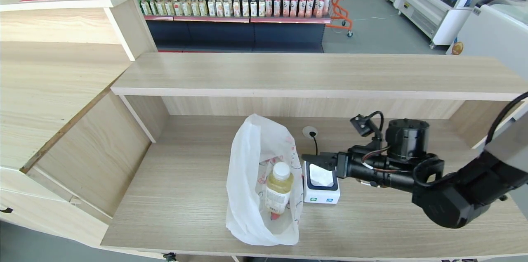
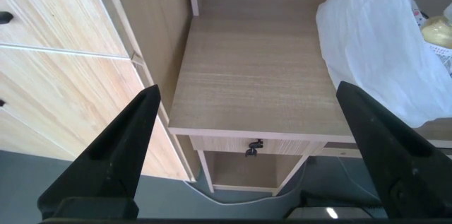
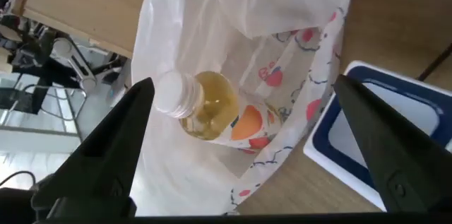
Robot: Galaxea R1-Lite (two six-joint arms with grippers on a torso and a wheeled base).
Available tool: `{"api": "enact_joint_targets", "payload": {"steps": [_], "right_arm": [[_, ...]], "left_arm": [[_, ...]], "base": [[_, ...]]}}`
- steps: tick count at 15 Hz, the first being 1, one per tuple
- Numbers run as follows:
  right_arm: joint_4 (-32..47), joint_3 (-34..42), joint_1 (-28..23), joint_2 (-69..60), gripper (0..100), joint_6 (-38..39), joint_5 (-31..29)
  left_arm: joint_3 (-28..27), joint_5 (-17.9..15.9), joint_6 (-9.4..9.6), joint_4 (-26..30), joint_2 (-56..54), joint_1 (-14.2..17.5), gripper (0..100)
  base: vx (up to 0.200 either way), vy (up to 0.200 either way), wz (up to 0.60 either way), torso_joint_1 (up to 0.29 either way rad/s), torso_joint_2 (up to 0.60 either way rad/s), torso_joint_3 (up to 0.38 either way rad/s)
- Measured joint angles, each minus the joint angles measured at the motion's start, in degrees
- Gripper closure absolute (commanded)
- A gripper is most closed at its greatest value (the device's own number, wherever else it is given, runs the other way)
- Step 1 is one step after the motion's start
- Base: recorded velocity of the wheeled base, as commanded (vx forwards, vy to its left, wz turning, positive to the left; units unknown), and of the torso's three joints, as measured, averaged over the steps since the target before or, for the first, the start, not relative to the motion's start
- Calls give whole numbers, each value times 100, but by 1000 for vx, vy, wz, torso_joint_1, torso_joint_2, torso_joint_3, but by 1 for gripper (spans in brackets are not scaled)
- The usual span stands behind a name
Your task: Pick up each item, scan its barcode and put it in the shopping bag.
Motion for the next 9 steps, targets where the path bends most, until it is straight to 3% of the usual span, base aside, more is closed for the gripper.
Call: {"api": "enact_joint_targets", "payload": {"steps": [2, 5, 8, 9], "right_arm": [[107, 138, -439, -362, 0, -218, -2], [1306, 188, -1167, -1020, 0, -1549, -13], [1556, 236, -2069, -1381, 0, -3190, -243], [1563, 297, -2232, -1418, 0, -3333, -389]], "left_arm": [[0, 0, -2, 0, 0, 0, 0], [0, 0, 0, 0, 0, 0, 0], [0, 0, -2, 0, 0, 0, 0], [0, 0, 0, 0, 0, 0, 0]], "base": [[0, 0, 0, 0, 0, 0], [0, 0, 0, 0, 0, 0], [0, 0, 0, 0, 0, 0], [0, 0, 0, 0, 0, 0]]}}
